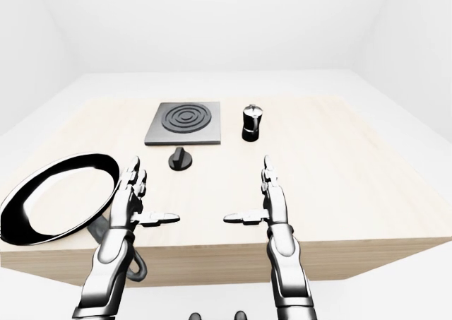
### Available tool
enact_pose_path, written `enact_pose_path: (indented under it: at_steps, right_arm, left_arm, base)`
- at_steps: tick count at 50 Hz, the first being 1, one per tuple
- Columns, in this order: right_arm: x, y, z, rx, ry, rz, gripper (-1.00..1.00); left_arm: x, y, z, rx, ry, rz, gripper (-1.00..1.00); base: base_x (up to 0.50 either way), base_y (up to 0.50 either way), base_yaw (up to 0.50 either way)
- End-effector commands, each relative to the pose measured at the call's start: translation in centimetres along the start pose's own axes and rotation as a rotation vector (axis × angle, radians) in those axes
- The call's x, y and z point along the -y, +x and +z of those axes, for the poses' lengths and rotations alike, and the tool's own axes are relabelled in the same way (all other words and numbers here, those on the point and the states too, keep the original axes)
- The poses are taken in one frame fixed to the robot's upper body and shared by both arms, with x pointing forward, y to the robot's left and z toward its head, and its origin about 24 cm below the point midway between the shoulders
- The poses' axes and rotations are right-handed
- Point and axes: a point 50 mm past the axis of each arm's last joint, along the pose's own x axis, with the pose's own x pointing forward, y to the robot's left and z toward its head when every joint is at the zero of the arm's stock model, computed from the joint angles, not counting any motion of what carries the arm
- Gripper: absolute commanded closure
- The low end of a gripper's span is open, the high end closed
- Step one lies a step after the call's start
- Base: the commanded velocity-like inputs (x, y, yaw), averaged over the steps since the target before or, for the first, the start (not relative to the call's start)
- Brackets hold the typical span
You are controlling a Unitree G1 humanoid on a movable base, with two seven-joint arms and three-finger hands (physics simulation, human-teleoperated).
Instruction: Turn on the stove.
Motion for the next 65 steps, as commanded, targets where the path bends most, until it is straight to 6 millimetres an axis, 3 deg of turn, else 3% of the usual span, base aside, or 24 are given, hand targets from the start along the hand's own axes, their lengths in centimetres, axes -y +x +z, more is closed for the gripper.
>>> enact_pose_path:
  at_steps: [1, 32, 47, 65]
  right_arm:
    - [0.0, 0.0, 0.0, 0.002, -0.002, 0.001, -1.0]
    - [-0.1, -0.2, 0.0, 0.008, -0.01, 0.008, -1.0]
    - [-0.2, -0.2, -0.2, 0.003, -0.013, 0.016, -1.0]
    - [-0.3, -0.2, -0.3, -0.002, -0.014, 0.017, -1.0]
  left_arm:
    - [0.1, 0.0, -0.1, -0.002, 0.001, -0.005, -1.0]
    - [0.2, 0.0, -0.2, -0.006, 0.003, -0.016, -1.0]
    - [0.2, 0.1, -0.5, -0.023, -0.005, -0.024, -1.0]
    - [-0.1, 1.9, -2.3, -0.152, -0.001, -0.037, -1.0]
  base:
    - [0.38, 0.0, 0.0]
    - [0.45, 0.0, 0.0]
    - [0.01, 0.0, 0.0]
    - [0.0, 0.0, 0.0]
